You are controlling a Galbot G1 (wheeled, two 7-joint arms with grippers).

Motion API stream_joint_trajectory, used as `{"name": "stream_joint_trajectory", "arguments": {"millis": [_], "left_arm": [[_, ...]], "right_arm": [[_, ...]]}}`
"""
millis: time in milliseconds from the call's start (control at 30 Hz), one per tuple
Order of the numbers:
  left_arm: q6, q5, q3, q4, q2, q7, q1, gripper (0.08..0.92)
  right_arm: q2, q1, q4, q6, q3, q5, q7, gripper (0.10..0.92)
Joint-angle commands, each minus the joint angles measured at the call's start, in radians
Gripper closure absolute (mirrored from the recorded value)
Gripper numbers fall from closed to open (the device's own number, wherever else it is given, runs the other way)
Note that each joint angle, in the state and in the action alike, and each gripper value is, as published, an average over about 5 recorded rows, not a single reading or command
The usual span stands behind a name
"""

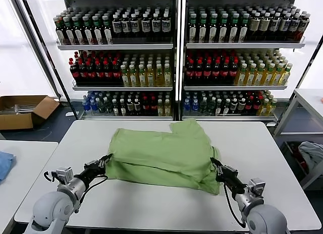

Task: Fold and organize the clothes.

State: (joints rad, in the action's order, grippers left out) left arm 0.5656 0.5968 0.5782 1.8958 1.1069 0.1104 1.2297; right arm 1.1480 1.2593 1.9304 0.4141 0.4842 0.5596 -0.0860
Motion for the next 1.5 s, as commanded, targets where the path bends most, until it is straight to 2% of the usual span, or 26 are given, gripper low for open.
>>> {"name": "stream_joint_trajectory", "arguments": {"millis": [33,167,333,533,667,800,900,1267,1500], "left_arm": [[0.012,-0.058,0.025,-0.057,-0.007,-0.033,-0.024,0.781],[0.012,-0.081,0.059,0.000,-0.008,-0.034,0.061,0.659],[0.012,-0.134,0.059,0.026,0.005,-0.013,0.152,0.521],[0.011,-0.149,0.033,-0.048,0.036,-0.014,0.142,0.347],[0.011,-0.149,0.023,-0.071,0.042,-0.010,0.122,0.241],[0.011,-0.147,0.016,-0.087,0.044,-0.008,0.107,0.182],[0.011,-0.147,0.012,-0.092,0.046,-0.005,0.105,0.203],[0.012,-0.152,0.013,-0.085,0.052,0.007,0.123,0.510],[0.013,-0.191,0.029,-0.046,0.031,0.033,0.198,0.710]], "right_arm": [[-0.020,-0.055,-0.040,0.032,-0.013,0.012,0.015,0.671],[-0.031,0.069,0.059,0.032,0.039,-0.056,0.005,0.558],[-0.013,0.233,0.119,0.014,0.071,-0.232,0.003,0.411],[0.021,0.310,0.115,0.012,0.072,-0.293,0.010,0.248],[0.025,0.314,0.113,0.037,0.065,-0.261,0.017,0.215],[0.027,0.305,0.105,0.042,0.049,-0.254,0.019,0.295],[0.030,0.298,0.097,0.042,0.040,-0.256,0.015,0.381],[0.033,0.290,0.085,0.025,0.039,-0.249,0.001,0.685],[0.023,0.309,0.121,0.014,0.044,-0.240,-0.017,0.883]]}}
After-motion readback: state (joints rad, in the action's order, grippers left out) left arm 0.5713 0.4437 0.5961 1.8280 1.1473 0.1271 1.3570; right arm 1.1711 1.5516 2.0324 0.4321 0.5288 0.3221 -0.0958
